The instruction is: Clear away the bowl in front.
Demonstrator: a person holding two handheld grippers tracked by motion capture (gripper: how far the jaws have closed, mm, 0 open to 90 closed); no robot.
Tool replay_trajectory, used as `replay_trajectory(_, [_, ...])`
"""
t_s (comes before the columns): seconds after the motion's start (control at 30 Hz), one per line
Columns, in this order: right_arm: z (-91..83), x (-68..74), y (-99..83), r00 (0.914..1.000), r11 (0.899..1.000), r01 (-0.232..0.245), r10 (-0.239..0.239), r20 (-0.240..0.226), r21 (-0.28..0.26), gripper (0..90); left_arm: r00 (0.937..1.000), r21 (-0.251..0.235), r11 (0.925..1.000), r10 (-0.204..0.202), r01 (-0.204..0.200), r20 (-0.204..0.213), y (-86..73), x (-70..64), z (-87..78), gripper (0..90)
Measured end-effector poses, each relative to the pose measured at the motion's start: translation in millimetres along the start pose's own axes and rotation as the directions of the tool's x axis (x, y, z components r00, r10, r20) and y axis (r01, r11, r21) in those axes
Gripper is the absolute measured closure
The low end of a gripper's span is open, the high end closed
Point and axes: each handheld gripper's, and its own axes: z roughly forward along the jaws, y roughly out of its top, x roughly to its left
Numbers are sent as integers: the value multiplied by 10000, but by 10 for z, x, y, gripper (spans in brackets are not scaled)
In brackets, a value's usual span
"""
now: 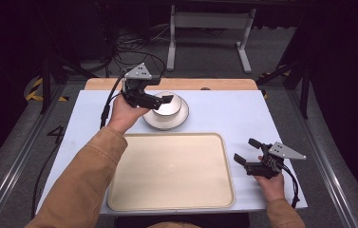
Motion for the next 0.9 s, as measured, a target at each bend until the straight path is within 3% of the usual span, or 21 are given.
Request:
replay_trajectory(0.13, [-2,2,0,10000,10000,1,-1,29,7,44,9991,644,9970,429,-431,33,54,9,71,213])
replay_trajectory(0.23, [0,5,-1,10000,10000,19,-19,72,4,44,9966,1231,9891,818,-810,-17,81,7,128,230])
replay_trajectory(0.27, [1,7,-1,10000,10000,23,-23,87,8,44,9950,1594,9821,999,-1000,89,92,6,172,231])
replay_trajectory(0.3, [1,7,-1,10000,10000,23,-23,87,8,44,9950,1594,9821,999,-1000,89,92,6,172,232])
replay_trajectory(0.33, [1,7,-1,10000,10000,40,-40,87,27,44,9929,1896,9748,1186,-1175,55,99,1,214,232])
replay_trajectory(0.5, [-2,13,-1,9999,10000,31,-31,122,52,44,9891,2617,9547,1470,-1417,-4,93,33,316,232])
replay_trajectory(0.57, [-2,14,-1,9999,10000,37,-38,130,58,44,9871,3023,9410,1602,-1523,-15,84,57,369,232])
replay_trajectory(0.67, [-1,13,-1,9999,10000,68,-69,117,57,44,9857,3373,9278,1682,-1595,35,67,92,432,232])
replay_trajectory(0.7, [-1,13,-1,9999,10000,73,-73,113,55,44,9857,3373,9278,1682,-1595,35,67,92,432,233])
replay_trajectory(0.73, [-1,13,-1,9999,10000,73,-73,113,55,44,9850,3607,9185,1723,-1623,47,58,107,466,233])
replay_trajectory(0.9, [1,15,-1,9999,9999,89,-89,107,61,44,9840,4039,8992,1774,-1680,145,12,135,578,239])
